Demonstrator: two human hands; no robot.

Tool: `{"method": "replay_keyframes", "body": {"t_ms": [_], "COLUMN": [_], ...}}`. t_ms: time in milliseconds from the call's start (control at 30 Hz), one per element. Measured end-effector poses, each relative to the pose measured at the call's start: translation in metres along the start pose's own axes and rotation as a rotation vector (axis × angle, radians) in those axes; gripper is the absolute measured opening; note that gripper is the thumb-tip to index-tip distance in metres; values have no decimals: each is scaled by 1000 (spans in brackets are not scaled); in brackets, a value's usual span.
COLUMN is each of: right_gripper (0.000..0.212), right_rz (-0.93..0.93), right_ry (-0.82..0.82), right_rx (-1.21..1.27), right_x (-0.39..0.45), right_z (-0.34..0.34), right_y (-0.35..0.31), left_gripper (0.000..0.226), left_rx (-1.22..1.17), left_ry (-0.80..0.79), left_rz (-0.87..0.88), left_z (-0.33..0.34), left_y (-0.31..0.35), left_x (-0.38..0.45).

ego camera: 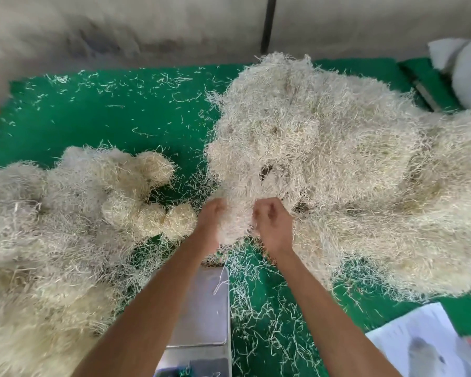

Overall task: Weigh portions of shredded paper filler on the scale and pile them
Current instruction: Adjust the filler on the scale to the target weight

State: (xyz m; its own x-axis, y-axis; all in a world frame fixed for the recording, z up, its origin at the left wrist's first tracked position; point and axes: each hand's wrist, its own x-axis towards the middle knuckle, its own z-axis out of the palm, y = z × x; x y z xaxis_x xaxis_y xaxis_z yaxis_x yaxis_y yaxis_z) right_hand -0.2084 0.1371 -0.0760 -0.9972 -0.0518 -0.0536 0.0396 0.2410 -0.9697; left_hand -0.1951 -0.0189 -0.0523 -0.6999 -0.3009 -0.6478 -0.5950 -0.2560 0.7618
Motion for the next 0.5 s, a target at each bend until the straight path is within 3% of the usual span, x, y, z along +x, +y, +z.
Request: {"method": "replay_keyframes", "body": {"t_ms": [100,133,233,267,333,433,500], "right_gripper": [55,55,28,25,24,34,43], "right_rz": [112,153,193,140,28,-86,16], "right_ry": [-12,-17,-61,-84,-146,-258,-292], "right_rx": [-90,-69,81,46,-9,-138,-124], "right_x": [0,1,-7,-15,-32,-49,-50], "right_z": [10,14,32,40,56,65,56], "right_y": [-23,-27,-41,-47,-59,-63,-67], "left_gripper": [41,48,72,67,35,44,43], "left_rx": [-102,-115,-121,-120,-142,-141,-124], "left_ry": [-86,-127,-263,-284,-353,-248,-114], "left_rz": [-50,-63,-58,6,91,156,20], "left_z": [-31,-42,-62,-67,-76,-83,-95], "left_y": [6,6,1,1,-3,-2,-3], "left_x": [-30,-38,-58,-64,-68,-91,-99]}}
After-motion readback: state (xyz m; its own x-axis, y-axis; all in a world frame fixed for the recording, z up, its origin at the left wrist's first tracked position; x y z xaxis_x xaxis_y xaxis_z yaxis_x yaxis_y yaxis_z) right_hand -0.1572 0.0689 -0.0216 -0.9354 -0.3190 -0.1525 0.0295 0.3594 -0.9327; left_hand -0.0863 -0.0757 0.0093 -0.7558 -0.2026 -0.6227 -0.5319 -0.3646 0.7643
